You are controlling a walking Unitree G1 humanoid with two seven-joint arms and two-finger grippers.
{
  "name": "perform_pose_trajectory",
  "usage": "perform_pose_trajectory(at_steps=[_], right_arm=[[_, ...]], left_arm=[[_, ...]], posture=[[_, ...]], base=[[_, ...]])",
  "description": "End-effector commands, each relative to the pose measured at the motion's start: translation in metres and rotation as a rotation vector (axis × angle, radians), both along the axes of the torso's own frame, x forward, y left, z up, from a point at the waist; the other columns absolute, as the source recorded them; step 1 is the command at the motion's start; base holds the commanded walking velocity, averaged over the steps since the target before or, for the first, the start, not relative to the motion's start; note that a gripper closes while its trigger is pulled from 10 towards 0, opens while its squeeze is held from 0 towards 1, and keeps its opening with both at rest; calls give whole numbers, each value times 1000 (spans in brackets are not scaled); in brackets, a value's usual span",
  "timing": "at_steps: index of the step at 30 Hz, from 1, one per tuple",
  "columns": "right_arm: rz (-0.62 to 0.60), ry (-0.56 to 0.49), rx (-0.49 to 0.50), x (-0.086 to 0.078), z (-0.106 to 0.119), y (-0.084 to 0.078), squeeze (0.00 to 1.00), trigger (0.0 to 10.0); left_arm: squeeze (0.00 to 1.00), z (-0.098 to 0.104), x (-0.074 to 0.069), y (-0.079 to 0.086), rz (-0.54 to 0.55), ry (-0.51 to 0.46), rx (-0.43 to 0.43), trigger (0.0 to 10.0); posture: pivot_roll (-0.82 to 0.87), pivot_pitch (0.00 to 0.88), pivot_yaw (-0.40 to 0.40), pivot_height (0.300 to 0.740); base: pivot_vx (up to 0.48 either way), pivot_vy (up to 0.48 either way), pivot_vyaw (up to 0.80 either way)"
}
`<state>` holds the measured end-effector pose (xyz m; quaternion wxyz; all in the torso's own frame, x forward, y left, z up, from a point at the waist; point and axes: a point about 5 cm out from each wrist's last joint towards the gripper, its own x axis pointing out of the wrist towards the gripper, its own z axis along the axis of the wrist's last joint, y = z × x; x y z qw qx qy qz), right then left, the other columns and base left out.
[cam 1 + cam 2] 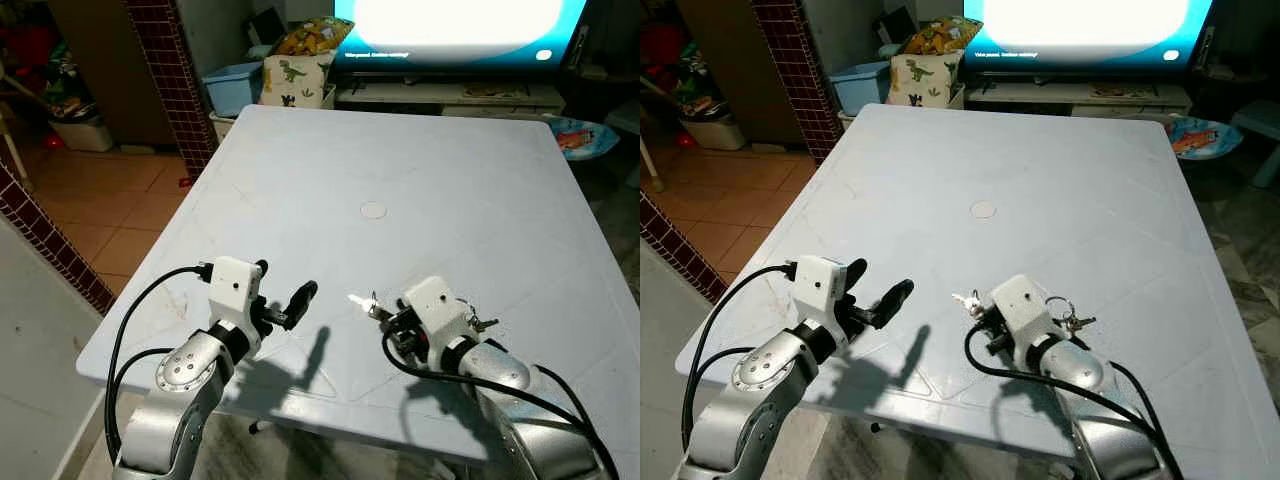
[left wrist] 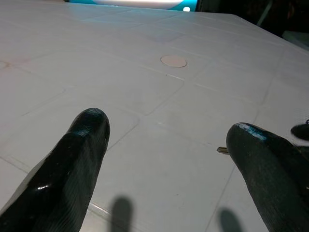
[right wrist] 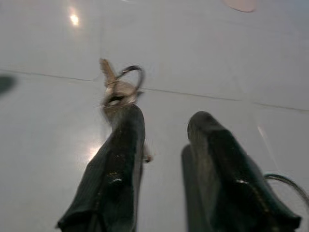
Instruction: Hang keys on a hook
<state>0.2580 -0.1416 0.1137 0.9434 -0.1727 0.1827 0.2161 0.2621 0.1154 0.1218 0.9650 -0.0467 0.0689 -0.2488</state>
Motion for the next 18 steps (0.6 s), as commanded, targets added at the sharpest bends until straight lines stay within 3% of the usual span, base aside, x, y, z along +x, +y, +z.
perform_pose_trajectory(at_steps=[1,12,18], right_arm=[[-31,-37,2,8,7,1,1000,10000],[13,12,106,13,15,36,1000,10000],[0,83,123,8,14,36,1000,10000]], left_arm=[[0,-1,2,-1,-5,8,14,10000],[0,0,3,-1,-3,4,13,10000],[0,0,3,0,-3,5,11,10000]], posture=[[-51,39,70,740],[-42,36,73,740],[-41,36,71,740]], base=[[0,0,0],[0,0,0],[0,0,0]])
